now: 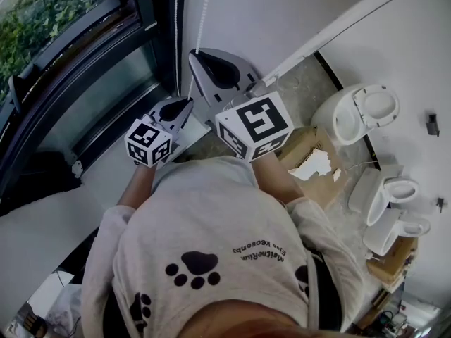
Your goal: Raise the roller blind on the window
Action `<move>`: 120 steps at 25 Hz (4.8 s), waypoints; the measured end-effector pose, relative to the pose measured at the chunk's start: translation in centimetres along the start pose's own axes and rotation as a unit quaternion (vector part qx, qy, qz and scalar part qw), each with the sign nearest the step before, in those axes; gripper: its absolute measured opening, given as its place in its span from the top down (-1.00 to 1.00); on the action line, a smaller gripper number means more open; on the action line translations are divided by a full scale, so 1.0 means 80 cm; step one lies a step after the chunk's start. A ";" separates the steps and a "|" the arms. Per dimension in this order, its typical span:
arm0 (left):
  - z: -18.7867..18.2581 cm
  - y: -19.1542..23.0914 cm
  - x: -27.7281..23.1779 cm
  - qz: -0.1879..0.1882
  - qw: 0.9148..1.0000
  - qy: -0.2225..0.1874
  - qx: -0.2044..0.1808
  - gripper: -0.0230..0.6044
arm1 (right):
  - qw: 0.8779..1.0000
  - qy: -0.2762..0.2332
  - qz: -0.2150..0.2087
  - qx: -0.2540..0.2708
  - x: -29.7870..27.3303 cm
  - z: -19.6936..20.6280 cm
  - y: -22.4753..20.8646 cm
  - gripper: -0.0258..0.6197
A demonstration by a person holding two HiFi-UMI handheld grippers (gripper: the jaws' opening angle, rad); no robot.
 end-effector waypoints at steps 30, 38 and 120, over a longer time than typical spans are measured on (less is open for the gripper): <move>0.085 0.007 0.004 -0.018 0.997 0.070 0.009 0.46 | 0.995 0.072 -0.015 -0.067 -0.015 0.119 0.001 0.89; -0.020 0.012 0.030 -0.021 0.999 -0.025 0.025 0.53 | 0.995 0.070 -0.014 -0.064 -0.017 0.120 -0.003 0.89; -0.081 -0.003 -0.002 -0.006 0.999 -0.049 -0.006 0.89 | 0.975 0.186 -0.031 -0.119 -0.025 0.344 0.029 0.89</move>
Point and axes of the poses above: the fingertips, and each gripper's own axes: x backward along the fingers, y to its left, z out of its underside, the point moved 8 cm from there along x, backward along the fingers, and after that the axes turned 13 degrees about -z, right-handed, at the moved point
